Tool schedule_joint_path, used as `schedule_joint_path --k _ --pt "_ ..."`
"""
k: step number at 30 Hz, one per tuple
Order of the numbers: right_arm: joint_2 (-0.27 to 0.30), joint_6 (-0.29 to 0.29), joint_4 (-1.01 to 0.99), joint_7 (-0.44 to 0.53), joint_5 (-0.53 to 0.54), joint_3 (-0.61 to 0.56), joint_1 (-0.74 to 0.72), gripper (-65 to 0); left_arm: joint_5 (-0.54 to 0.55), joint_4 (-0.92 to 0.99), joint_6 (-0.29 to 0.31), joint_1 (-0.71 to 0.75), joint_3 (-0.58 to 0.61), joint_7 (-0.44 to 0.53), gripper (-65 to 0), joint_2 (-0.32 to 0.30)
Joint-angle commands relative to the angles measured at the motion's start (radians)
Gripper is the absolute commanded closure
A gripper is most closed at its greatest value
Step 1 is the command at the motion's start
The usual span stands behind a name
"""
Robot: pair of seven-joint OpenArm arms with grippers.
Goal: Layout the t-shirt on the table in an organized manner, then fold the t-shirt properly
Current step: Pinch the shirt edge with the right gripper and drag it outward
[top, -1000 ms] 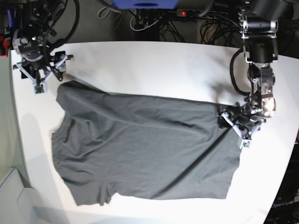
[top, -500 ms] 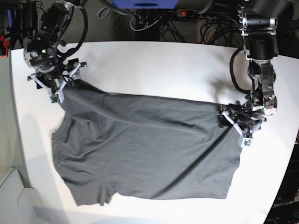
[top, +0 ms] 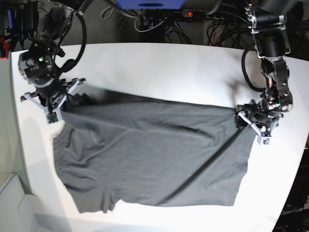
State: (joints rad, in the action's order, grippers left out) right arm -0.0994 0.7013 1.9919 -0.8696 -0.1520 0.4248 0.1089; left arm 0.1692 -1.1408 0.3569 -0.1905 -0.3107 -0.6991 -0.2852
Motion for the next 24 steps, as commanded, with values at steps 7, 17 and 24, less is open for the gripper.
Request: schedule_joint_path --k 7,17,24 --pt "0.071 -0.003 0.053 0.022 0.004 -0.134 0.071 0.0 0.008 -0.021 0.006 -0.008 -0.003 0.023 -45.7 -0.016" --pt "0.106 -0.003 0.016 -0.015 0.004 -0.172 -0.278 0.0 0.008 -0.055 0.001 0.023 -0.003 0.022 -45.7 -0.018" --pt "0.106 -0.003 -0.339 -0.015 0.005 -0.183 -0.506 0.0 0.008 -0.167 0.001 0.089 -0.006 0.022 -45.7 -0.018"
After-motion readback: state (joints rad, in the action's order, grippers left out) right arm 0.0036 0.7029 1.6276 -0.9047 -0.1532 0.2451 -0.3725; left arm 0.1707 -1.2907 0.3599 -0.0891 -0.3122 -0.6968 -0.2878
